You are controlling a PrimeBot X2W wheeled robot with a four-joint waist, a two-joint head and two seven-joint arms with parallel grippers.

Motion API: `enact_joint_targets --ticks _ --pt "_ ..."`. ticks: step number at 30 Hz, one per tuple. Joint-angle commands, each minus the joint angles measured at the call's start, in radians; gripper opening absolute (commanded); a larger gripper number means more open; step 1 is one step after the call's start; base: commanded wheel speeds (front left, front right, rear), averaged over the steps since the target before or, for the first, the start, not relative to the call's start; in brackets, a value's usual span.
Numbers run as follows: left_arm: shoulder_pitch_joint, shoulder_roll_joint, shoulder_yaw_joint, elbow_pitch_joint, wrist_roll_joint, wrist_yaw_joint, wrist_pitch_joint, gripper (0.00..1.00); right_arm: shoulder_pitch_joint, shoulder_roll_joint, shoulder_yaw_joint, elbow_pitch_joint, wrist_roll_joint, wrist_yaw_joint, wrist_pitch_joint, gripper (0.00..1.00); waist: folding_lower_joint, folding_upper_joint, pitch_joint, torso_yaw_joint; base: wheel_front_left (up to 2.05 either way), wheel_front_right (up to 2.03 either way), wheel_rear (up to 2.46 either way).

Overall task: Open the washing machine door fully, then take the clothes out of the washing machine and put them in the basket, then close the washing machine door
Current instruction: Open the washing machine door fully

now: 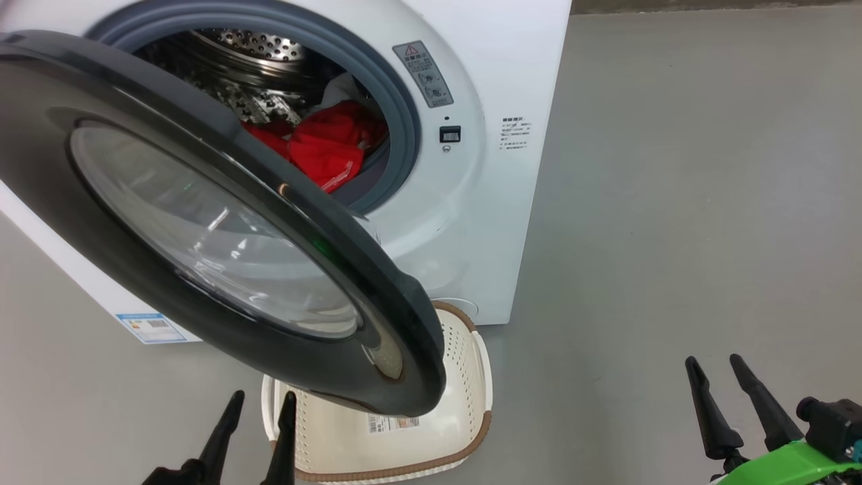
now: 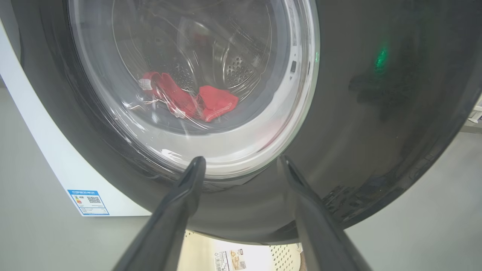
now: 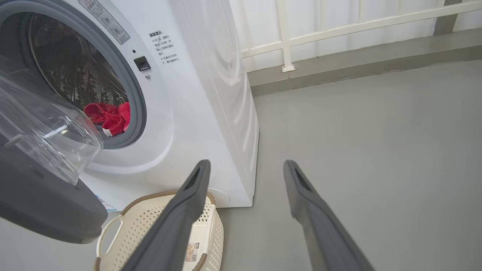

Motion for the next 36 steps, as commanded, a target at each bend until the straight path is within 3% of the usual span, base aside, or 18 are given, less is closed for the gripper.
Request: enact_joint_targets --ticks 1,8,28,29,31,32,36 --pt "-0.03 0.007 0.033 -0.021 -0.004 -0.003 -0.012 1.0 0.01 -0.001 -0.008 -0.043 -0.049 0.008 -0.012 1.0 0.0 0.0 0.0 0.002 0.0 0.0 0.0" --pt "-0.027 0.007 0.035 -0.022 -0.004 -0.004 -0.012 1.0 0.066 0.051 -0.066 -0.066 -0.147 0.008 -0.012 1.0 0.0 0.0 -0.003 0.003 0.0 0.0 0.0" --pt "-0.02 0.007 0.021 -0.022 -0.002 -0.005 -0.012 1.0 0.052 0.07 -0.051 -0.11 -0.139 0.008 -0.012 1.0 0.0 0.0 -0.014 0.016 0.0 0.0 0.0" --pt "-0.02 0.007 0.019 -0.022 -0.003 -0.005 -0.012 1.0 0.045 0.069 -0.038 -0.121 -0.13 0.008 -0.012 0.77 0.0 0.0 -0.015 0.019 0.0 0.0 0.0" --pt "-0.018 0.007 0.018 -0.023 -0.005 -0.002 -0.012 1.0 0.03 0.061 -0.002 -0.144 -0.115 0.008 -0.012 0.09 0.0 0.0 -0.018 0.028 0.0 0.0 0.0" --pt "-0.016 0.007 0.018 -0.025 -0.006 0.0 -0.012 1.0 0.02 0.06 0.014 -0.154 -0.1 0.008 -0.012 0.0 0.0 0.0 -0.019 0.033 0.0 0.0 0.0" --pt "-0.007 0.007 0.015 -0.025 -0.009 0.003 -0.012 1.0 -0.032 0.061 0.061 -0.192 -0.032 0.008 -0.012 0.0 0.0 0.0 -0.028 0.056 0.0 0.0 0.0"
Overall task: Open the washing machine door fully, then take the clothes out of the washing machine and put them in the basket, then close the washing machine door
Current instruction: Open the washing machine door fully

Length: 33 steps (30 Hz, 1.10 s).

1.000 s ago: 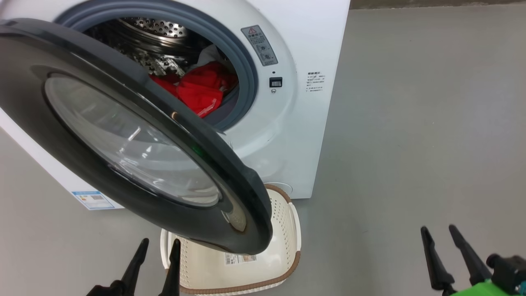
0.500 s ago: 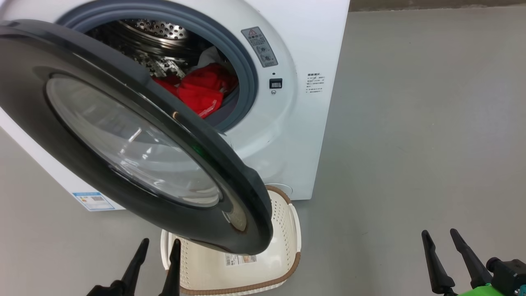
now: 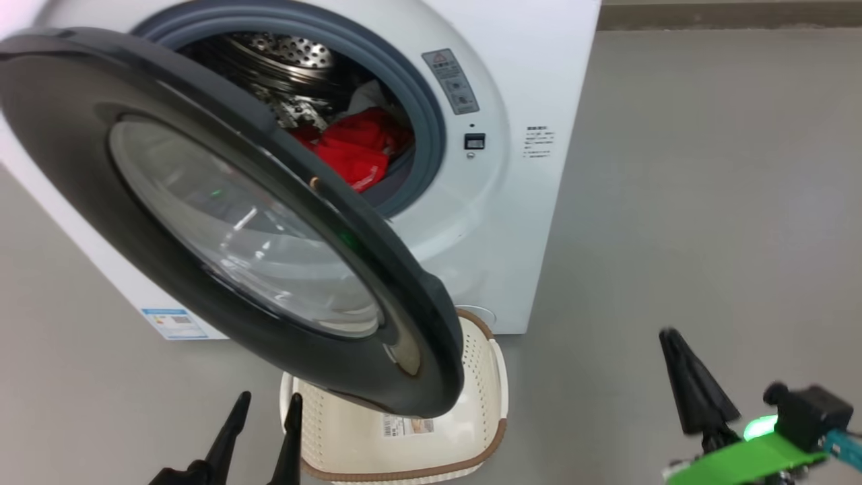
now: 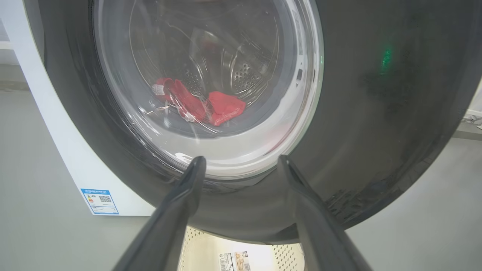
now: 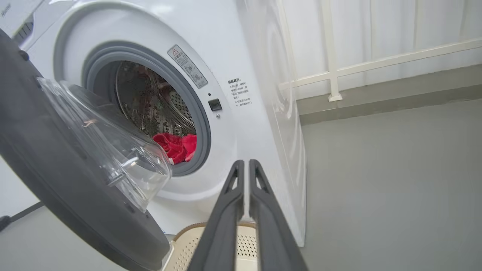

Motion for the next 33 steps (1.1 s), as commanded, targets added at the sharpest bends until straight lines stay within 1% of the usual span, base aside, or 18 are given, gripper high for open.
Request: enact_joint_targets --ticks 1,5,9,13,16,17,20,22,23,26,29,33 --pt "-0.006 0.007 0.026 -0.024 -0.007 0.003 -0.012 1.0 -0.066 -0.013 0.043 -0.043 0.05 0.007 -0.009 0.0 0.0 0.0 -0.008 0.02 0.0 0.0 0.0" --pt "-0.002 0.007 0.015 -0.026 -0.012 0.007 -0.012 1.0 -0.142 -0.006 0.097 -0.063 0.183 0.007 -0.009 0.0 0.0 0.0 -0.008 0.044 0.0 0.0 0.0" --pt "-0.002 0.007 -0.001 -0.027 -0.021 0.013 -0.012 1.0 -0.213 -0.024 0.188 -0.054 0.358 0.007 -0.009 0.0 0.0 0.0 -0.01 0.075 0.0 0.0 0.0" --pt "0.0 0.007 -0.016 -0.026 -0.027 0.016 -0.012 1.0 -0.274 -0.067 0.311 -0.03 0.564 0.007 -0.009 0.0 0.0 0.0 -0.011 0.106 0.0 0.0 0.0" --pt "0.002 0.007 -0.027 -0.026 -0.029 0.015 -0.012 1.0 -0.319 -0.111 0.415 -0.031 0.722 0.007 -0.009 0.0 0.0 0.0 -0.011 0.129 0.0 0.0 0.0" --pt "0.002 0.007 -0.027 -0.026 -0.029 0.015 -0.012 1.0 -0.319 -0.111 0.415 -0.031 0.722 0.007 -0.009 0.0 0.0 0.0 -0.011 0.129 0.0 0.0 0.0" --pt "0.006 0.007 -0.041 -0.026 -0.029 0.013 -0.012 1.0 -0.355 -0.149 0.483 -0.039 0.84 0.007 -0.005 0.0 0.0 0.0 -0.007 0.147 0.0 0.0 0.0" --pt "0.006 0.007 -0.049 -0.024 -0.029 0.011 -0.012 1.0 -0.368 -0.162 0.502 -0.043 0.913 0.007 0.006 0.0 0.0 0.0 -0.005 0.157 0.0 0.0 0.0" --pt "0.005 0.007 -0.054 -0.022 -0.031 0.01 -0.012 1.0 -0.374 -0.171 0.507 -0.045 0.98 0.007 0.029 0.0 0.0 0.0 -0.005 0.165 0.0 0.0 0.0" --pt "0.006 0.007 -0.057 -0.022 -0.034 0.009 -0.012 1.0 -0.374 -0.175 0.504 -0.044 1.068 0.007 0.099 0.0 0.0 0.0 -0.005 0.176 0.0 0.0 0.0" --pt "0.006 0.007 -0.062 -0.021 -0.035 0.007 -0.012 1.0 -0.371 -0.175 0.501 -0.039 1.112 0.007 0.181 0.0 0.0 0.0 -0.005 0.187 0.0 0.0 0.0" --pt "0.004 0.007 -0.07 -0.02 -0.038 0.003 -0.012 1.0 -0.361 -0.16 0.485 -0.032 1.128 0.007 0.256 0.0 0.0 0.0 -0.004 0.203 0.0 0.0 0.0"
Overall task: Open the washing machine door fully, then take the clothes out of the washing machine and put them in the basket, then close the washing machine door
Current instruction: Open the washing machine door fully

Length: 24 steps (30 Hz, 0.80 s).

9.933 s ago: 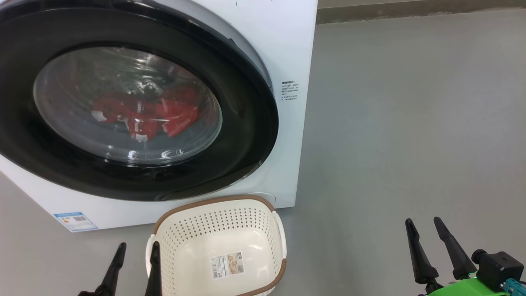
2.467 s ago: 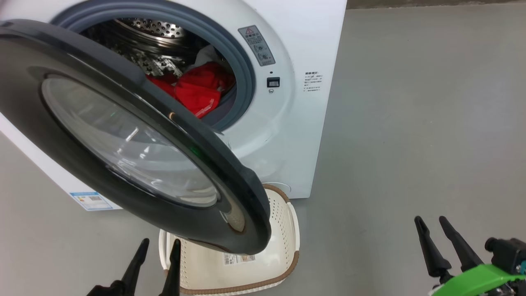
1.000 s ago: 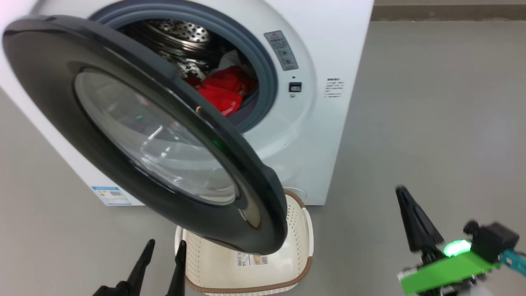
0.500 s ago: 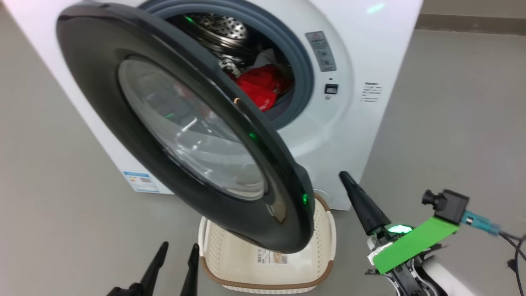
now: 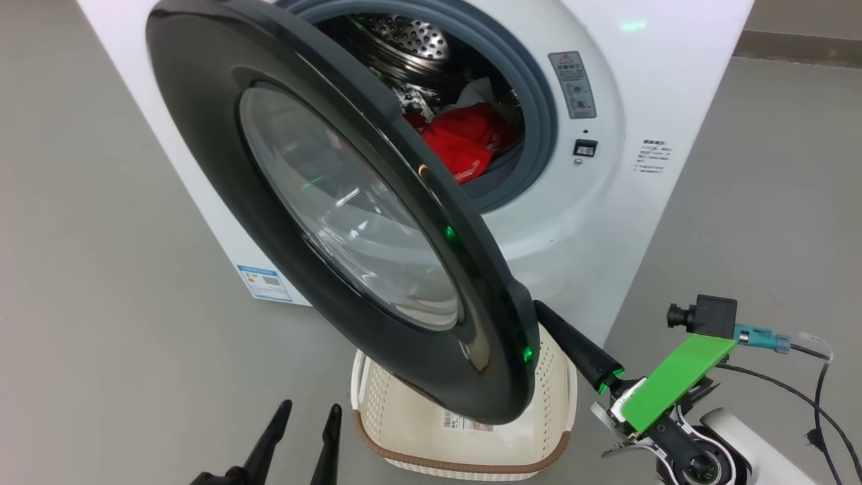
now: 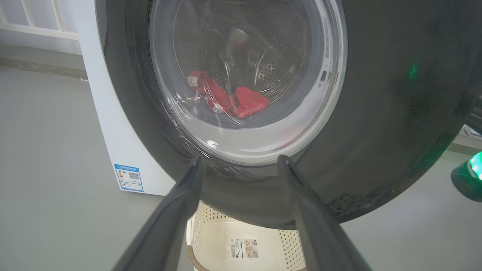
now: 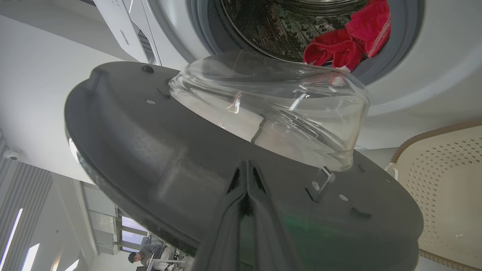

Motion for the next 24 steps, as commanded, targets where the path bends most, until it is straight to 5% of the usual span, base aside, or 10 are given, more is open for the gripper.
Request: enact_joint_targets --ticks 1,24 --pt "-0.002 0.005 0.026 -0.02 -0.005 -0.007 -0.012 1.0 -0.012 0.011 0.002 -0.022 -0.003 0.007 0.021 0.0 0.0 -0.0001 0.001 0.009 0.0 0.0 0.0" --pt "0.005 0.005 0.024 -0.022 -0.01 -0.001 -0.012 1.0 0.058 0.138 0.021 -0.08 -0.059 0.007 0.243 0.0 0.0 -0.0001 -0.017 0.136 0.0 0.0 0.0"
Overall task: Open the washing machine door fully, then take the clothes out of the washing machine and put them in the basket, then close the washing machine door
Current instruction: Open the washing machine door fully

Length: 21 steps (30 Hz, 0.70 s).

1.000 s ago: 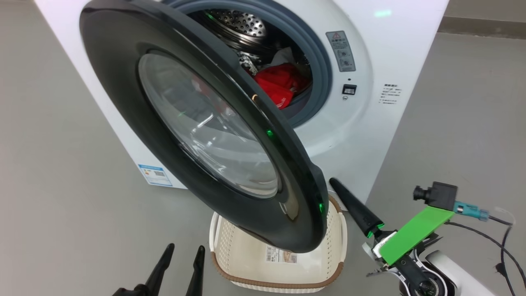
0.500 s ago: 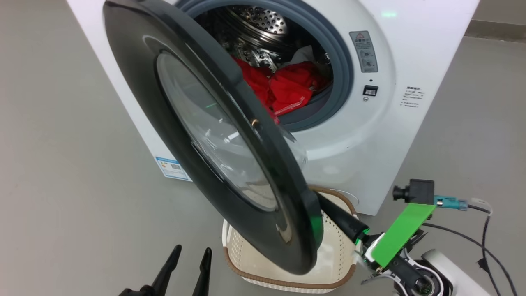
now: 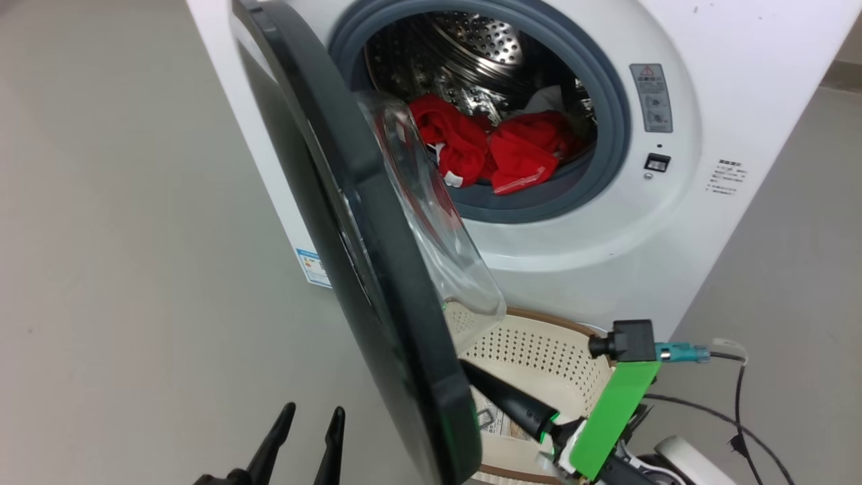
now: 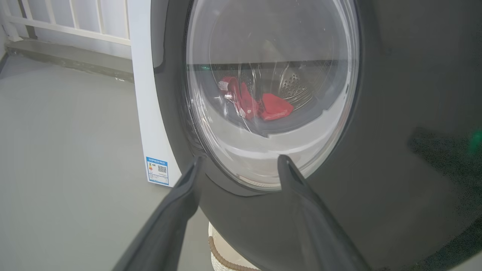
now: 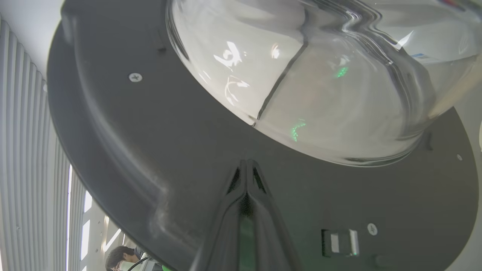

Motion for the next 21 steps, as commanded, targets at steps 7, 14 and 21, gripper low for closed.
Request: enact_joint_targets --ticks 7,14,21 --pt "0.014 0.005 0.047 -0.034 0.014 0.021 -0.012 1.0 0.009 0.044 0.027 -0.047 -0.017 0.008 0.041 0.0 0.0 -0.0001 -0.018 0.042 0.0 0.0 0.0" --pt "0.024 0.005 0.078 -0.055 0.019 0.028 -0.012 1.0 0.011 0.076 0.046 -0.05 -0.02 0.008 0.082 0.0 0.0 -0.0001 -0.02 0.052 0.0 0.0 0.0" --pt "0.032 0.005 0.093 -0.069 0.02 0.033 -0.012 1.0 0.01 0.099 0.051 -0.049 -0.028 0.008 0.096 0.0 0.0 -0.0001 -0.021 0.054 0.0 0.0 0.0"
